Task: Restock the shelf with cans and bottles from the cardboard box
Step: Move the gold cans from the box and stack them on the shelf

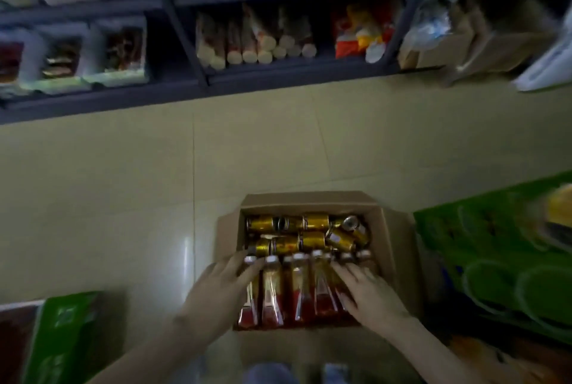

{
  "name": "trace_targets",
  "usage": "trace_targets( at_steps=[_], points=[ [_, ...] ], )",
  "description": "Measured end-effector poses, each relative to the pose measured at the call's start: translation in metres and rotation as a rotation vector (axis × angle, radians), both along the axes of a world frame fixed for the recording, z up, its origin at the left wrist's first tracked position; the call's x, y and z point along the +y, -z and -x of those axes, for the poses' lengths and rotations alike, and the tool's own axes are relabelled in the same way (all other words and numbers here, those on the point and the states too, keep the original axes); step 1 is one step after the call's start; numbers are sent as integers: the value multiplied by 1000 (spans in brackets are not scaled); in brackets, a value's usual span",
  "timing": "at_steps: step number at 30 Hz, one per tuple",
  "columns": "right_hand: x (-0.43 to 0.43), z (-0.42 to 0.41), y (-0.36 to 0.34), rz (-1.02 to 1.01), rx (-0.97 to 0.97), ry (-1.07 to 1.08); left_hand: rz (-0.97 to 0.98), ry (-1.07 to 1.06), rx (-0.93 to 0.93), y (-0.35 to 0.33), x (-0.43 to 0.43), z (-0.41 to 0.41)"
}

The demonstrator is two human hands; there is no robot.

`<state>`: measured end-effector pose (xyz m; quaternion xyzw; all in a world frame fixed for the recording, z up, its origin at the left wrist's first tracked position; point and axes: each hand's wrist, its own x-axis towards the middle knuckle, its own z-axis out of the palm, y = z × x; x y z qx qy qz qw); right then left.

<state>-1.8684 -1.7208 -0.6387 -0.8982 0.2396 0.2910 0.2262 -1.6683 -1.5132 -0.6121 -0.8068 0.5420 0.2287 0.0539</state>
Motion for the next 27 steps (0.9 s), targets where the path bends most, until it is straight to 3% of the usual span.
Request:
trace_targets(
  at_steps=[2, 6, 12, 15, 18, 22, 27],
  points=[
    [-10, -11, 74, 7, 23, -46, -72, -48, 52, 79, -10, -2],
    [-32, -33, 194, 8, 44, -83, -232, 85, 93, 203, -34, -1],
    [-68, -69, 302, 17, 18, -275, -143, 37, 173, 342, -72, -13],
    [-84, -89, 331, 38, 51, -503, -162, -1, 329, 369, -90, -17],
    [-91, -101, 350, 68, 51, -688, -299, 30, 382, 378, -113, -20],
    [-92, -99, 362, 175, -33, -771, -463, 91, 310, 376, -135, -20],
    [-89, -98, 364, 195, -50, -764, -483, 69, 169, 372, -147, -8]
  ],
)
